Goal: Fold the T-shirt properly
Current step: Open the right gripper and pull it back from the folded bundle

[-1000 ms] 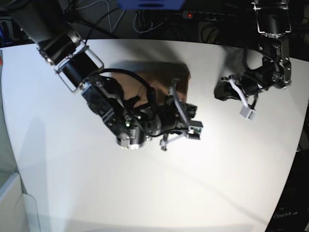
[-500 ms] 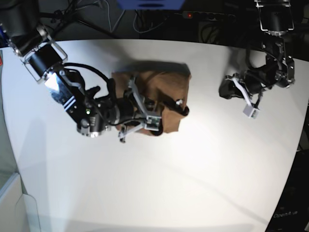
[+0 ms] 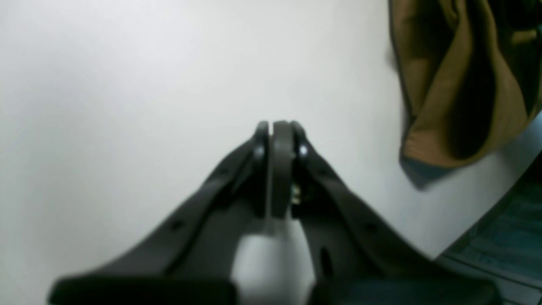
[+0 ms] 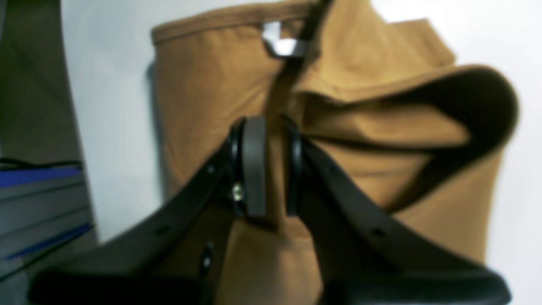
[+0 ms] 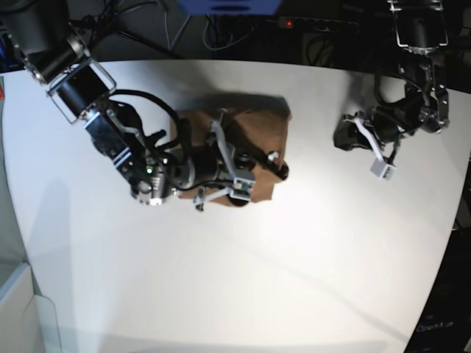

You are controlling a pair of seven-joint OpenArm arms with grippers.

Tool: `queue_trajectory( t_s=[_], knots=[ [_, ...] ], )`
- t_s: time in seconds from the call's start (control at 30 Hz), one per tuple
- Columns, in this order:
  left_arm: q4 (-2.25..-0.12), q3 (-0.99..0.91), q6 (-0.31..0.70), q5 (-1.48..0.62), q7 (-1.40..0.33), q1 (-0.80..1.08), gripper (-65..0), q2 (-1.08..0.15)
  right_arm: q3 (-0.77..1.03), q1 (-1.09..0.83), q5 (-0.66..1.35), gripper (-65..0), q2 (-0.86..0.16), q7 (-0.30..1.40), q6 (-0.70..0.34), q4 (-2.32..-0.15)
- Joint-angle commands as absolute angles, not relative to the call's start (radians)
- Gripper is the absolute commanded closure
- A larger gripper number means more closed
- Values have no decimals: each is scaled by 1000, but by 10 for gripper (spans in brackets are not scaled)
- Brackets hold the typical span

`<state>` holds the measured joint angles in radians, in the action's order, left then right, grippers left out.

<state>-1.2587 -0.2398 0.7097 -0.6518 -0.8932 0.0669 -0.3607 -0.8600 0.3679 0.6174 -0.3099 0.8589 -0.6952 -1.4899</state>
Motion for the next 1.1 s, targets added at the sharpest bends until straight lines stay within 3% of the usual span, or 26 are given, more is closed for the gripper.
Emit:
queue_trajectory(
  t_s=[0.0, 0.13, 0.53, 0.83, 1.07],
  knots=[
    [-1262, -242, 698, -611, -929, 70, -22, -374, -860, 400, 634, -62, -306, 828, -698, -1492],
    [-1260, -242, 698, -607, -929, 70, -22, -372, -926, 461, 634, -62, -300, 780, -698, -1420],
    [-1270, -243, 698, -610, -954, 114, -22, -372, -1167, 694, 634, -62, -105, 676, -698, -1124],
    [-1270, -240, 698, -613, -954, 114, -22, -369, -1168, 737, 630, -62, -194, 702, -698, -1118],
    [-1270, -239, 698, -605, -957, 116, -22, -351, -1109, 725, 506, -57, -271, 699, -698, -1122]
  ],
)
